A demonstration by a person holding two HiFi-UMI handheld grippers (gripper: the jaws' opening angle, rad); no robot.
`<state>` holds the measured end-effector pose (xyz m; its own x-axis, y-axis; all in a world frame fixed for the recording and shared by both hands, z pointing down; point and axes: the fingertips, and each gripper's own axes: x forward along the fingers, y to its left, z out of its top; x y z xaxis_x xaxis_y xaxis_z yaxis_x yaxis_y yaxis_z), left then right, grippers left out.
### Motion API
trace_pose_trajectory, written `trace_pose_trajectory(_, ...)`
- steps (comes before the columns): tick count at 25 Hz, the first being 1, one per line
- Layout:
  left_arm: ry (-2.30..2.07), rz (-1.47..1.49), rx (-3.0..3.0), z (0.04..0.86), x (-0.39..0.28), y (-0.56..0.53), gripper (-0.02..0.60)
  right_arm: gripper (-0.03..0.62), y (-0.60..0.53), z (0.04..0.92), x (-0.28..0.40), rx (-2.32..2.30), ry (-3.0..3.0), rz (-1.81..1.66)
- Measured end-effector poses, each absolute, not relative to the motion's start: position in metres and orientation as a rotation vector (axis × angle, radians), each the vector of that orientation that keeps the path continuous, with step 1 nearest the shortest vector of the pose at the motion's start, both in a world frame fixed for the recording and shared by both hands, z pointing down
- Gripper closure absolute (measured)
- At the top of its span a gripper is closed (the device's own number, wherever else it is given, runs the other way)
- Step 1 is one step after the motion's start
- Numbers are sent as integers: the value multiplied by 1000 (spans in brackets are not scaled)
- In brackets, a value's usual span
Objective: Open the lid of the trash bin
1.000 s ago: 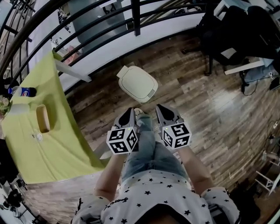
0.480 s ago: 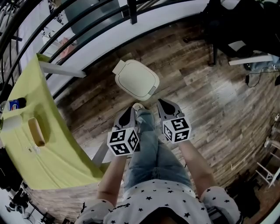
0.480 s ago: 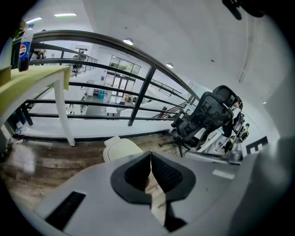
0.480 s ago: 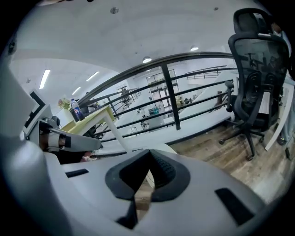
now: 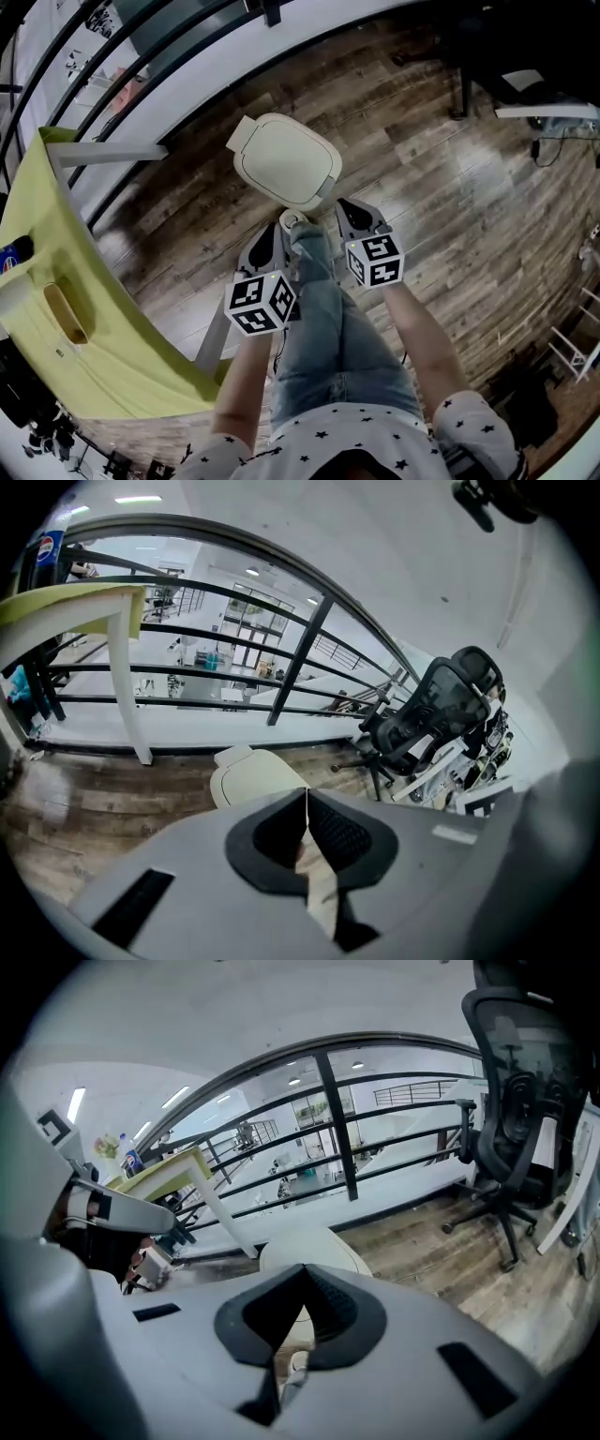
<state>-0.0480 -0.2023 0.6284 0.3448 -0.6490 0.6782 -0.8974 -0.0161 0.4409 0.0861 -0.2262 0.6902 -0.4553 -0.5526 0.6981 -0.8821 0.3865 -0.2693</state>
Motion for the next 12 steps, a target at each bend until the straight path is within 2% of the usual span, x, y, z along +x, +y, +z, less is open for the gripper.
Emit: trace_pose_trajectory(12,-1349,400,1699,685,-53,-208,566,600,-230,791,86,1173,-2017,890)
